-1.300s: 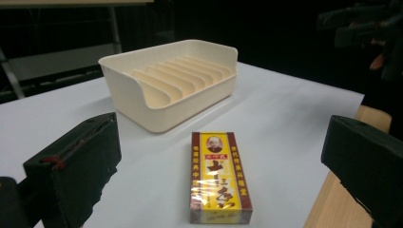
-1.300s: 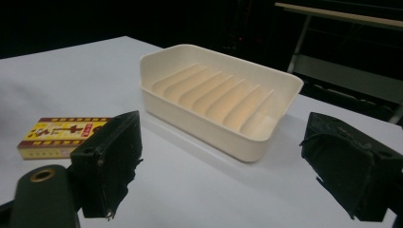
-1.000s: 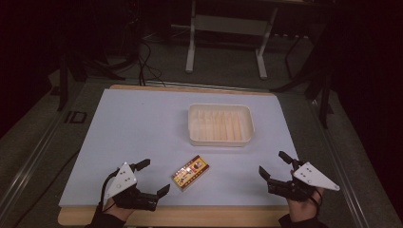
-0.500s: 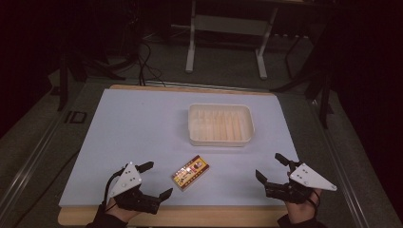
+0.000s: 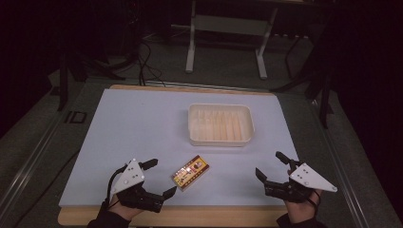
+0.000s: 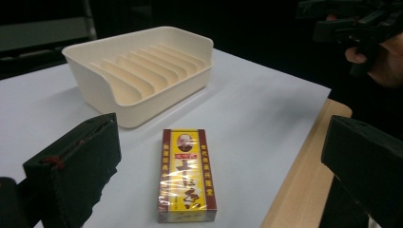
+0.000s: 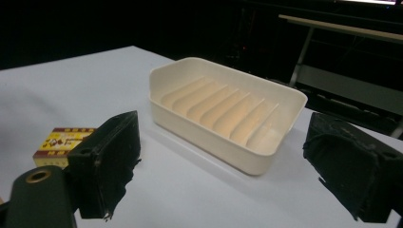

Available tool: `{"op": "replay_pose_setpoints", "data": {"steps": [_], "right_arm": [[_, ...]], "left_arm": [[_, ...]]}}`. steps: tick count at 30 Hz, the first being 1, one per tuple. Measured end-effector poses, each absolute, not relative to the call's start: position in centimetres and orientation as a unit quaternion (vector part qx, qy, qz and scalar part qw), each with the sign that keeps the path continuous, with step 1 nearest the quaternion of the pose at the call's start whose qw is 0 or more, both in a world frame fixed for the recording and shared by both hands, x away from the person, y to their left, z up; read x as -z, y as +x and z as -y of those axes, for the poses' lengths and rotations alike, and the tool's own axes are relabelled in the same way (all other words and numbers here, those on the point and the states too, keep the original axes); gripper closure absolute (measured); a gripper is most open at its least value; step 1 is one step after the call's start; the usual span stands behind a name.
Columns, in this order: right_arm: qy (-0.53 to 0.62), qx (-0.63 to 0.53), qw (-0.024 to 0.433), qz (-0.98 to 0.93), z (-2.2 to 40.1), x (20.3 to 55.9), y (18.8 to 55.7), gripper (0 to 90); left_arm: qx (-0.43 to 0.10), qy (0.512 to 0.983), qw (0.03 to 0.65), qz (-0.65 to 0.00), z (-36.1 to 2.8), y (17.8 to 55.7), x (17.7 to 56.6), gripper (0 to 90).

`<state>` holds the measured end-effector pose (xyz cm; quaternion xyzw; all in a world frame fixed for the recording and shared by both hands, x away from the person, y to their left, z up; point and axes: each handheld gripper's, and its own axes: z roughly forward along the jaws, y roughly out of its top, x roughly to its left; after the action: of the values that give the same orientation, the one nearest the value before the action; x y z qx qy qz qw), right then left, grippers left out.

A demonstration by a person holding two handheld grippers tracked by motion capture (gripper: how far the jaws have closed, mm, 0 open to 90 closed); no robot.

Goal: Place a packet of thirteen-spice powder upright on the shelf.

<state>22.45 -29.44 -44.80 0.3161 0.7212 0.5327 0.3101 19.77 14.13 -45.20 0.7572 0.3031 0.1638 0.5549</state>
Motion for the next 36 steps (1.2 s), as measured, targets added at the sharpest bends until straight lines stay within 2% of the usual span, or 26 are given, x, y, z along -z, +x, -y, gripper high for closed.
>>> {"op": "replay_pose_setpoints", "data": {"steps": [2,12,18,36], "right_arm": [[0.311,-0.535,0.321,-0.717,29.4,45.0,22.5,12.3],[0.304,-0.542,0.315,-0.717,29.3,44.8,22.5,13.0],[0.284,-0.536,0.325,-0.726,29.3,44.6,22.5,13.9],[0.311,-0.54,0.306,-0.719,29.5,44.7,22.6,11.9]], "left_arm": [[-0.162,0.76,0.552,-0.303,-13.8,20.2,45.0,0.3],[-0.157,0.773,0.526,-0.318,-12.0,21.6,45.1,0.3],[-0.162,0.78,0.509,-0.325,-11.0,22.3,45.4,0.3],[-0.159,0.803,0.464,-0.337,-8.1,25.0,47.8,0.4]]}}
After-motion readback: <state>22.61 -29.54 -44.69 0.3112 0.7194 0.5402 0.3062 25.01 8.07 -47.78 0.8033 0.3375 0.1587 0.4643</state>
